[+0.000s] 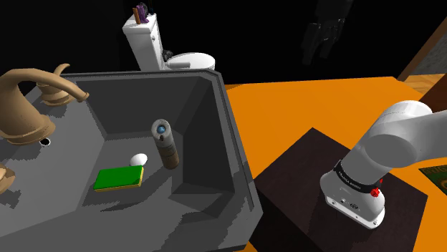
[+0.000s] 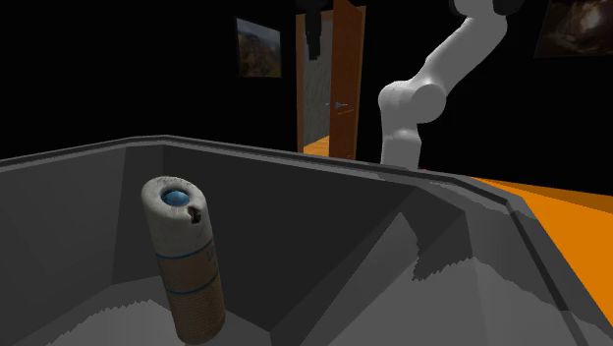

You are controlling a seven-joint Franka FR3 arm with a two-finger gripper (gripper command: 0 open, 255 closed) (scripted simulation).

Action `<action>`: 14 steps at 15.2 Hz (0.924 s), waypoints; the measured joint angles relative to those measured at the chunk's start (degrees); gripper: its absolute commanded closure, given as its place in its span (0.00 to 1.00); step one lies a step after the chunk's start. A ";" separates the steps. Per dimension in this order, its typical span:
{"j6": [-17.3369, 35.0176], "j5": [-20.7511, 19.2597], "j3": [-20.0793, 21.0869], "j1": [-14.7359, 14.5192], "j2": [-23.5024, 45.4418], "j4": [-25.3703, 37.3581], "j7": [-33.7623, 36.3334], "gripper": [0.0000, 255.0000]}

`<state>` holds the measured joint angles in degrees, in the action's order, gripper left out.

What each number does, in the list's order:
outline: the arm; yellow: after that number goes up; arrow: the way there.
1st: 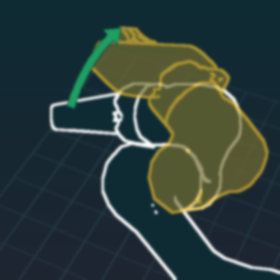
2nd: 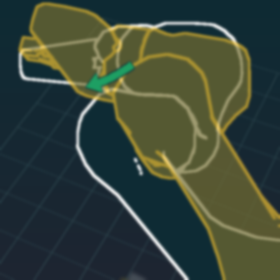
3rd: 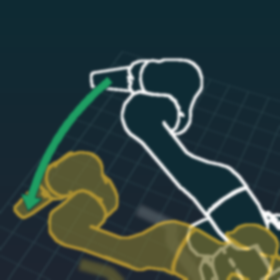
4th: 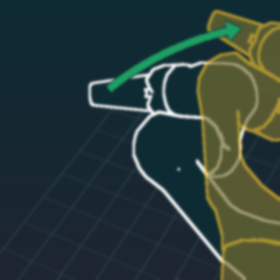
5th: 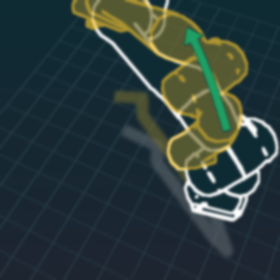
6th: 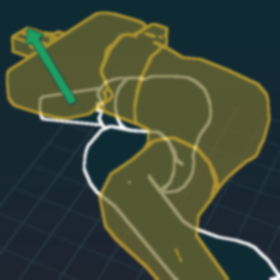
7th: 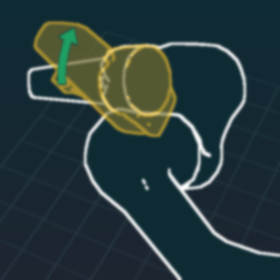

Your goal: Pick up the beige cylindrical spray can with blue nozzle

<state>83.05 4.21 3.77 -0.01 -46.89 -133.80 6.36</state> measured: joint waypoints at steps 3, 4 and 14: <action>1.74 1.05 1.53 -0.34 0.12 -0.84 1.59 0.00; 2.82 1.79 2.65 -0.60 0.22 -1.26 2.76 0.00; 17.82 8.18 16.34 -2.55 6.33 -3.29 16.15 0.00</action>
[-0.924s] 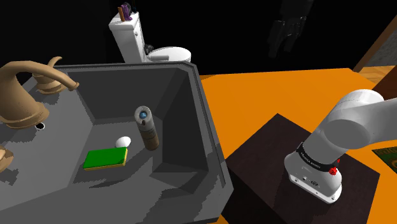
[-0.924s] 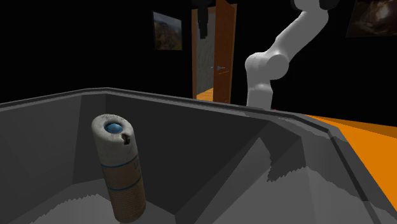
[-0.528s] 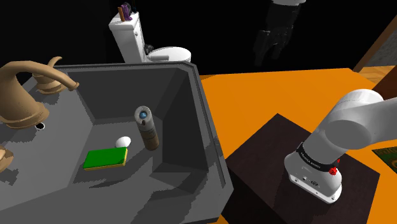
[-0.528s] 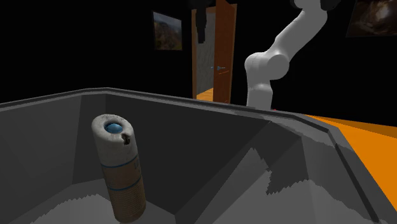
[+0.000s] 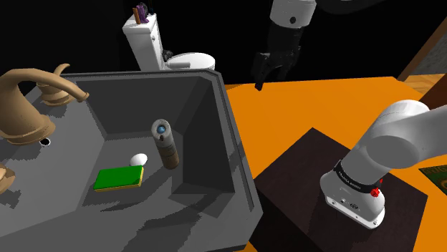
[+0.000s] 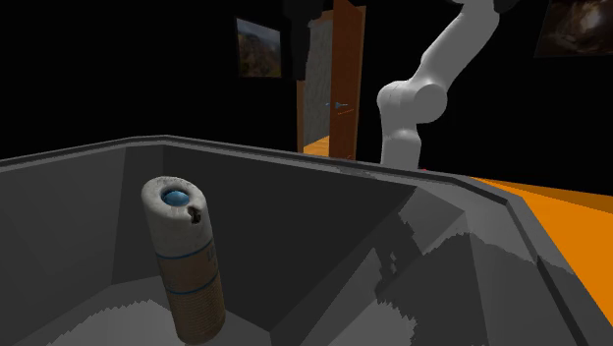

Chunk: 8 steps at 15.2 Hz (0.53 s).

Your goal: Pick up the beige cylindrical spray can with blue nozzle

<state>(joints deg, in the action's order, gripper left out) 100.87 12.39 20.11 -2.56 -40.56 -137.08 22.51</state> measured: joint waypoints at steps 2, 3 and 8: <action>3.30 0.57 3.14 0.06 2.50 0.66 2.92 0.00; 5.04 0.59 4.61 0.30 4.05 1.12 4.26 0.00; 12.74 -0.55 12.83 1.71 11.51 4.20 12.40 0.00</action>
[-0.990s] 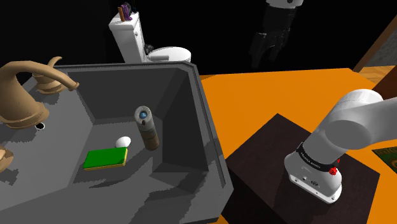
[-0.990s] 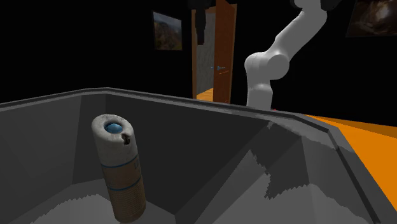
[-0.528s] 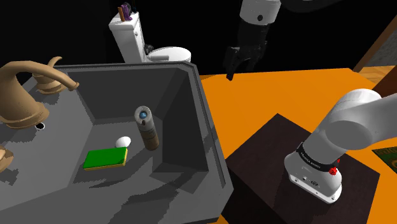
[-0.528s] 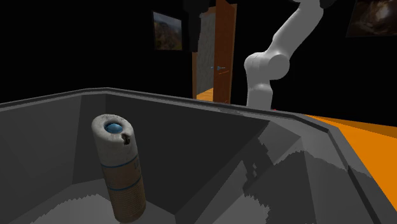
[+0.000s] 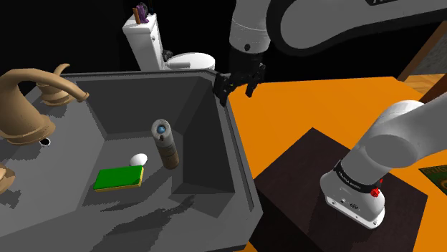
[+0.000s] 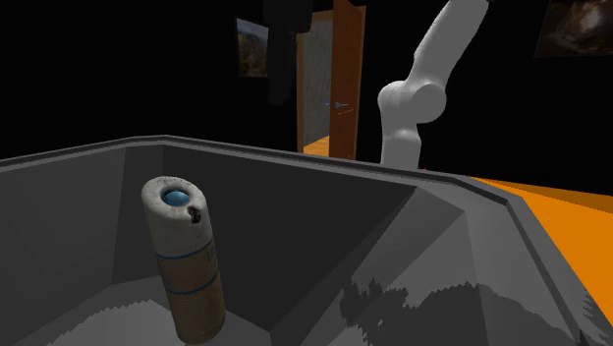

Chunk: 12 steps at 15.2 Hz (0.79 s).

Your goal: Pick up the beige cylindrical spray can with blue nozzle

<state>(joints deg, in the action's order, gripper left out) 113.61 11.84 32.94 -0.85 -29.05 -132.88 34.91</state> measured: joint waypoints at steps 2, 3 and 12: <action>2.57 -1.70 3.40 1.22 3.70 2.23 3.60 0.00; 4.07 -2.85 5.14 1.97 5.68 3.14 5.47 0.00; 9.54 -26.24 21.21 7.51 29.41 17.13 30.14 0.00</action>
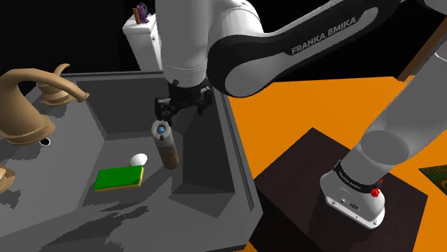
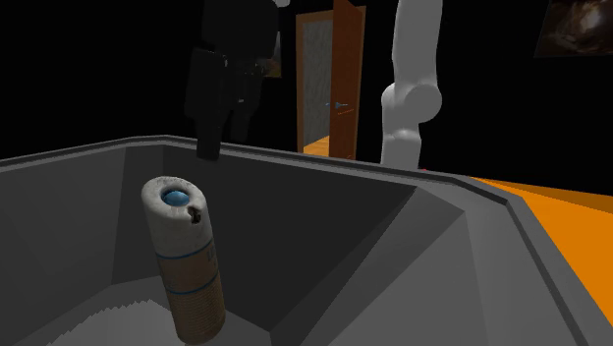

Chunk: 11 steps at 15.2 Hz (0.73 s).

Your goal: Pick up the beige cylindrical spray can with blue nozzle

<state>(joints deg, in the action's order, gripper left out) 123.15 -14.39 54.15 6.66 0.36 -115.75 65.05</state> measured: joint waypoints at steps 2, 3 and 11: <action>-1.04 -7.91 0.73 -2.03 6.64 3.96 6.45 0.00; -2.21 -11.98 0.31 -3.99 10.52 6.87 9.45 0.00; -2.43 -23.84 -3.85 -11.77 21.17 12.35 18.35 0.00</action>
<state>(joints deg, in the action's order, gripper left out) 120.72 -38.23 50.30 -5.10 21.53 -103.40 83.40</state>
